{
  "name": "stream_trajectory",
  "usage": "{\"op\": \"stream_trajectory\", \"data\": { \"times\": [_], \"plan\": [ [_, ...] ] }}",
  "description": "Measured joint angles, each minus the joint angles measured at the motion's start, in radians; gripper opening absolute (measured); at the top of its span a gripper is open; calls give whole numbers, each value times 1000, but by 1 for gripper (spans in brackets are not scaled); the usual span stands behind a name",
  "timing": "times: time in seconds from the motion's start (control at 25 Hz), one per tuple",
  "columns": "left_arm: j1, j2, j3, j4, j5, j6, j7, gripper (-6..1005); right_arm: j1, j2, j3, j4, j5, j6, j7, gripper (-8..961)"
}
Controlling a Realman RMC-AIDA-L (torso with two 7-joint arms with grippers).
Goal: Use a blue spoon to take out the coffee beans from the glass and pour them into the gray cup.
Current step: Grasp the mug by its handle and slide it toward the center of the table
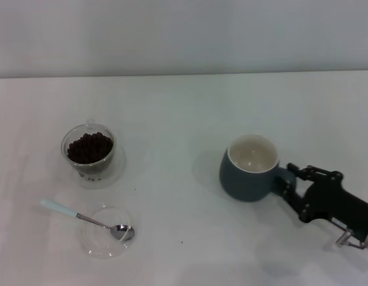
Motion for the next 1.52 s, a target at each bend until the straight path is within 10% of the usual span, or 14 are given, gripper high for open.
{"op": "stream_trajectory", "data": {
  "times": [0.8, 1.52],
  "plan": [
    [17, -2, 0, 0, 0, 8, 0, 801, 72, -4, -156, -3, -44, -28, 7, 343],
    [3, -3, 1, -3, 4, 8, 0, 801, 41, -3, 42, 10, -23, 40, -13, 342]
  ]
}}
